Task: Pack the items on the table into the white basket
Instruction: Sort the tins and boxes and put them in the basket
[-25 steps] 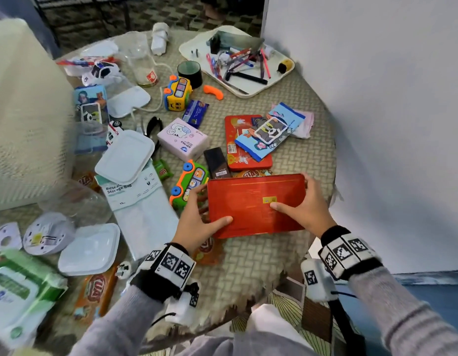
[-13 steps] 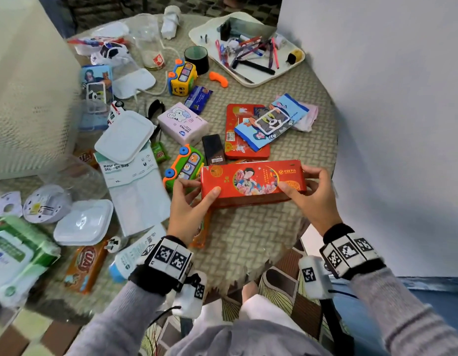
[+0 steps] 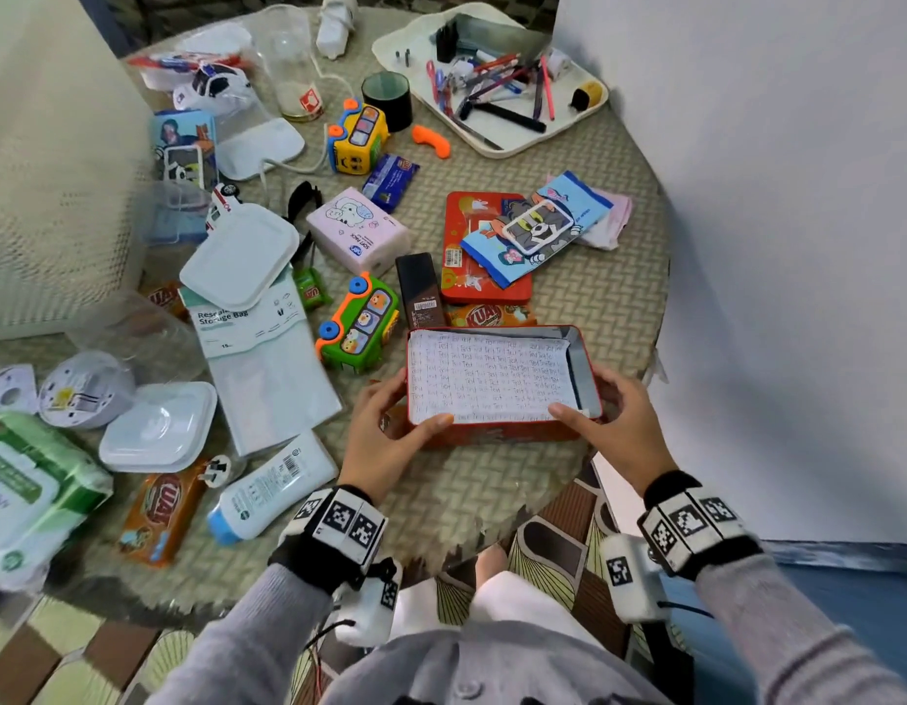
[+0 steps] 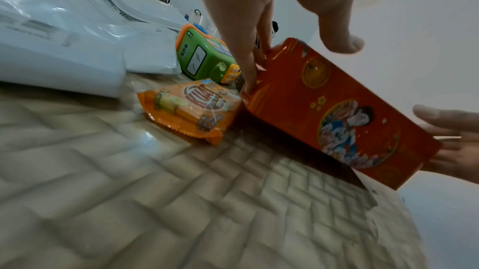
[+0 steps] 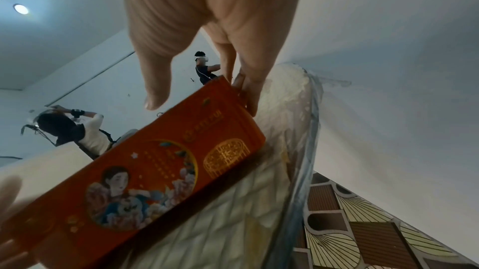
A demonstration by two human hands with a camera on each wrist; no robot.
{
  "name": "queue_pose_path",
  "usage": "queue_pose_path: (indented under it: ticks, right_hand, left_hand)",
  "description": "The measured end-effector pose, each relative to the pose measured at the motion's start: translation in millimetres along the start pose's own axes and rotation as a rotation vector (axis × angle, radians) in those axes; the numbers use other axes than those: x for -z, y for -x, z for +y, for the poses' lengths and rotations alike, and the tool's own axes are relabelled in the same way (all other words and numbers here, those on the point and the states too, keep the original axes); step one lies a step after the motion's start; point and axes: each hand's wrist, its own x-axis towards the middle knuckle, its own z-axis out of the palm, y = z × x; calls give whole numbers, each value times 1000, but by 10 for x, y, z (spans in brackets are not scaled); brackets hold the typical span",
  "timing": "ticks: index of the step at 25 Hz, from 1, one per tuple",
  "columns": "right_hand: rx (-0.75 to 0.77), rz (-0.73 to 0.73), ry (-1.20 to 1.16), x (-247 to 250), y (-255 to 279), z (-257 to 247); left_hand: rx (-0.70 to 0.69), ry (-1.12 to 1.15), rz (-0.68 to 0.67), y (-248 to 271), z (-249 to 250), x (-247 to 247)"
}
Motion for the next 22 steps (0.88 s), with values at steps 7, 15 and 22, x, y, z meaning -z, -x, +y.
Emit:
queue_pose_path:
  ticks: [7,15,22]
  right_hand:
    - [19,-6,111,-6,34,-31]
    - [-33,-18,275,129,-69,-25]
    - [29,58,300,51,-443,-592]
  left_hand:
    - [12,10,-102,-60,-51,55]
    - [67,12,-245,-12,-103,20]
    - [11,18,-127,-528,385,2]
